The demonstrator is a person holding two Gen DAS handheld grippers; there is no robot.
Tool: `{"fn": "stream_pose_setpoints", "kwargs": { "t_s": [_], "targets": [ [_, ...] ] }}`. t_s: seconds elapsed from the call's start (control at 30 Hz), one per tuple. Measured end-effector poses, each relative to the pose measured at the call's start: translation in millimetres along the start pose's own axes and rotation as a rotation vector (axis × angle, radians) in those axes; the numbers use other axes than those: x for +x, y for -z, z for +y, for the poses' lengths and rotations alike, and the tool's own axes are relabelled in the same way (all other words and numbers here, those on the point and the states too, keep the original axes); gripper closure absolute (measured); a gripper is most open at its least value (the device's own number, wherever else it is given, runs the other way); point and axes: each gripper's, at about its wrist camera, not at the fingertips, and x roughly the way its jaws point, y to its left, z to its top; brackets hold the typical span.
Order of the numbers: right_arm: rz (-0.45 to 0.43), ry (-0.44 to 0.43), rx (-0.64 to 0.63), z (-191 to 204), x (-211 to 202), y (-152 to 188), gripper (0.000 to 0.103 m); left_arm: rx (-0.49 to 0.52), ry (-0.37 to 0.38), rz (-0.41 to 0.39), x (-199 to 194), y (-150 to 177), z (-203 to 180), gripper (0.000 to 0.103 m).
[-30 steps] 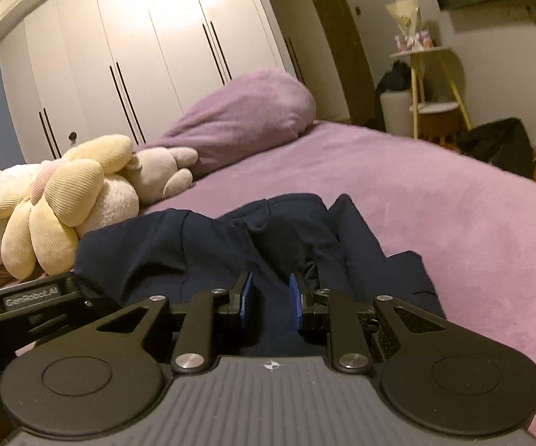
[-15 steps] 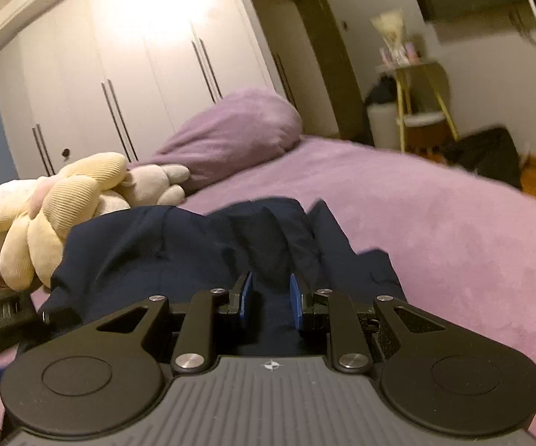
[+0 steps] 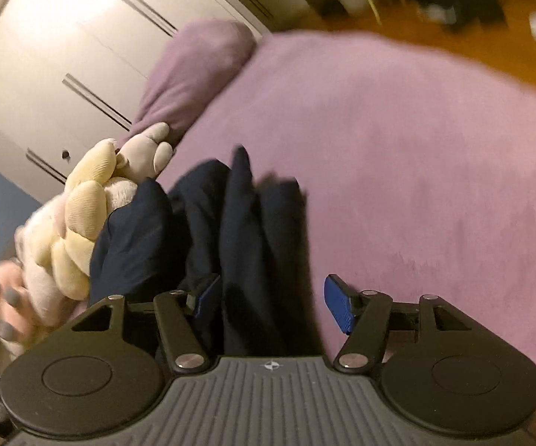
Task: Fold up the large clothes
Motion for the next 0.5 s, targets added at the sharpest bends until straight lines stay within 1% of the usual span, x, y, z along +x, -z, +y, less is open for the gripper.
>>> {"fn": "stream_pose_setpoints", "kwargs": {
  "t_s": [0.03, 0.1, 0.13, 0.17, 0.23, 0.27, 0.3, 0.33, 0.37, 0.43, 0.5],
  "targets": [
    [0.023, -0.023, 0.034, -5, 5, -1, 0.041, -0.021, 0.004, 0.004, 5, 1, 0, 0.003],
    [0.069, -0.067, 0.076, -9, 20, -2, 0.043, -0.019, -0.007, 0.002, 15, -2, -2, 0.003],
    [0.083, -0.072, 0.079, -8, 27, -3, 0.045, -0.013, -0.008, 0.001, 18, -3, -3, 0.003],
    [0.093, -0.065, 0.073, -7, 34, -4, 0.05, -0.011, -0.01, -0.002, 20, -4, -4, 0.004],
    [0.102, -0.049, 0.051, -2, 46, -2, 0.057, 0.01, -0.014, -0.014, 19, -4, -9, 0.014],
    [0.106, -0.05, 0.052, -2, 50, -1, 0.062, 0.031, -0.019, -0.018, 17, -5, -11, 0.017],
    [0.11, -0.053, 0.054, 1, 52, -1, 0.068, 0.048, -0.023, -0.021, 15, -6, -13, 0.023],
    [0.116, -0.063, 0.057, 2, 53, 1, 0.071, 0.058, -0.021, -0.025, 12, -7, -14, 0.028],
    [0.121, -0.073, 0.054, 6, 54, 1, 0.074, 0.063, -0.017, -0.028, 9, -8, -16, 0.03],
    [0.127, -0.091, 0.023, 18, 55, 3, 0.076, 0.064, -0.004, -0.033, 1, -11, -17, 0.036],
    [0.132, -0.101, 0.021, 27, 55, 5, 0.076, 0.058, 0.013, -0.039, -10, -16, -15, 0.038]
  ]
}}
